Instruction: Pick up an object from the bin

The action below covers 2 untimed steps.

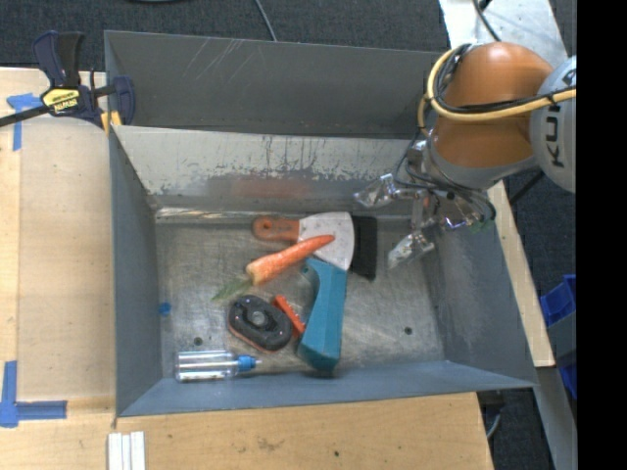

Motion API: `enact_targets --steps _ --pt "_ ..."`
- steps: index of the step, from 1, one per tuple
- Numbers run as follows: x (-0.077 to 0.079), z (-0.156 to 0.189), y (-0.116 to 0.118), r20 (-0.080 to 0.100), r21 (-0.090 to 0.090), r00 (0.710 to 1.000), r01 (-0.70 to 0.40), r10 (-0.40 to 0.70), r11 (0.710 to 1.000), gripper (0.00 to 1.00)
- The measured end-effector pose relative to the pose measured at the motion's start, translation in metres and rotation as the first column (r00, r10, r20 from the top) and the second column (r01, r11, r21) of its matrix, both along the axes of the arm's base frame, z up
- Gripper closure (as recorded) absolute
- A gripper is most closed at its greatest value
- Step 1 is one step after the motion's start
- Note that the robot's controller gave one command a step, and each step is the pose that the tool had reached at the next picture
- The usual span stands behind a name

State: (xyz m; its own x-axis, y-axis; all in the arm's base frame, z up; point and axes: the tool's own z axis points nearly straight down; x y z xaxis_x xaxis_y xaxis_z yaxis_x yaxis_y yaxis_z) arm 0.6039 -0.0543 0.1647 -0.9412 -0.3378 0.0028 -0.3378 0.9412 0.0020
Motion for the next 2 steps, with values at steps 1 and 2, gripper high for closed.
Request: enact_targets --steps 1,2 --pt "0.009 0.015 0.024 0.012 0.000 0.999 0.036 -0.036 0.999 0.00" --pt "-0.006 0.002 0.039 0.007 -0.001 0.988 -0.151 0.151 0.989 0.00"
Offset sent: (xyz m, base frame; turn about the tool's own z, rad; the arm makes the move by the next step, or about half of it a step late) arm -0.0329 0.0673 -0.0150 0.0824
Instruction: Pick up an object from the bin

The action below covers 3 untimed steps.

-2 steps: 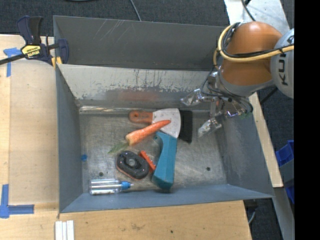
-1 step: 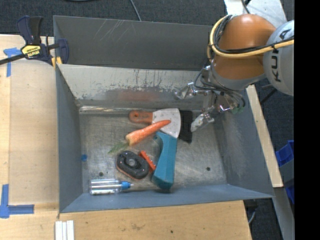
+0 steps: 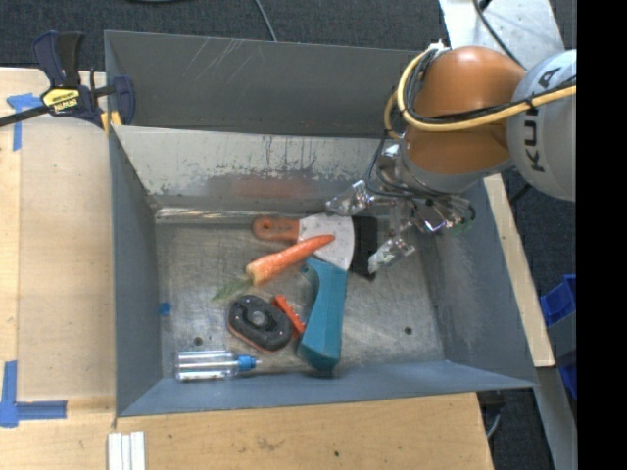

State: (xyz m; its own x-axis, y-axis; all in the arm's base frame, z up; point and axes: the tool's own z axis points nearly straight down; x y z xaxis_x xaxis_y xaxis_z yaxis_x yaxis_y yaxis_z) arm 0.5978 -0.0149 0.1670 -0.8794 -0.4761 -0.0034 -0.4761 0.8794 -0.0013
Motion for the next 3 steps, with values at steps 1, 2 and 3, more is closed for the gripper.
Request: enact_targets --steps 1,2,3 --pt "0.012 0.013 0.038 -0.002 -0.001 0.996 0.093 -0.093 0.996 0.00" --pt "0.021 0.022 0.061 0.003 0.003 0.999 0.032 -0.032 0.999 0.00" --pt "0.023 -0.001 0.072 0.003 -0.001 0.973 -0.229 0.229 0.973 0.00"
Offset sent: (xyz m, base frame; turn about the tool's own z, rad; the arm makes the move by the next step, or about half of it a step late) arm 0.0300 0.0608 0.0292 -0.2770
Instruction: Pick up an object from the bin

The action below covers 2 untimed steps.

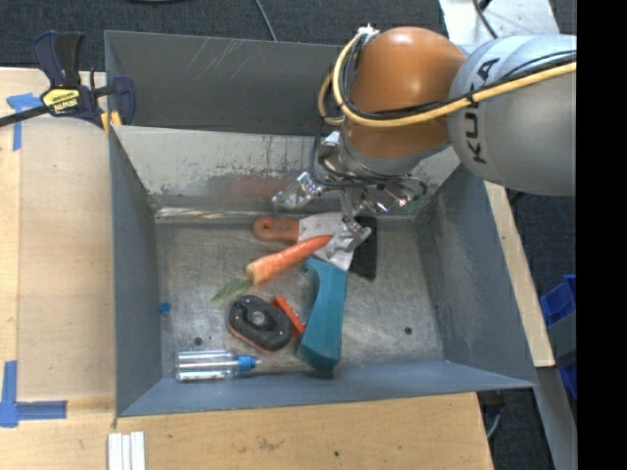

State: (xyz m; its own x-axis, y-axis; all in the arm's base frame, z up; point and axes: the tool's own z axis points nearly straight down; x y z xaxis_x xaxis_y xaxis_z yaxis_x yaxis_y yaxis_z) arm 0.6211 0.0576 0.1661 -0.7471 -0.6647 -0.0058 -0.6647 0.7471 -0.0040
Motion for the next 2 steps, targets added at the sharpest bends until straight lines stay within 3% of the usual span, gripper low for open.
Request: enact_targets --steps 1,2 --pt "0.0058 -0.0353 0.0352 -0.005 0.000 0.976 0.219 -0.219 0.976 1.00" --pt "0.0057 -0.0353 0.0353 -0.005 0.000 0.976 0.219 -0.219 0.976 0.00"
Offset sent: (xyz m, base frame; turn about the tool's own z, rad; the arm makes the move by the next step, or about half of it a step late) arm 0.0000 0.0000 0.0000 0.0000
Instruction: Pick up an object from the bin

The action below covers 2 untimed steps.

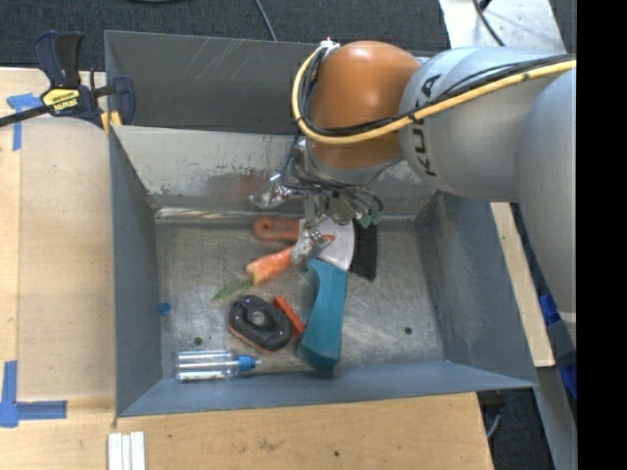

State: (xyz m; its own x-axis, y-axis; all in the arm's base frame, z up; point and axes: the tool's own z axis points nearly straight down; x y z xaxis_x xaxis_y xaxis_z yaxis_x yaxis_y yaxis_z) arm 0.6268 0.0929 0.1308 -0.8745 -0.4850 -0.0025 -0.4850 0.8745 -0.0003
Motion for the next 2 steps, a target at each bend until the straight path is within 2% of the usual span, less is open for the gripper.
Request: enact_targets --steps 1,2 --pt "0.000 0.000 0.000 0.000 0.000 1.000 0.000 0.000 1.000 0.00" --pt "-0.014 -0.052 -0.007 0.004 0.002 0.995 -0.096 0.096 0.995 1.00"
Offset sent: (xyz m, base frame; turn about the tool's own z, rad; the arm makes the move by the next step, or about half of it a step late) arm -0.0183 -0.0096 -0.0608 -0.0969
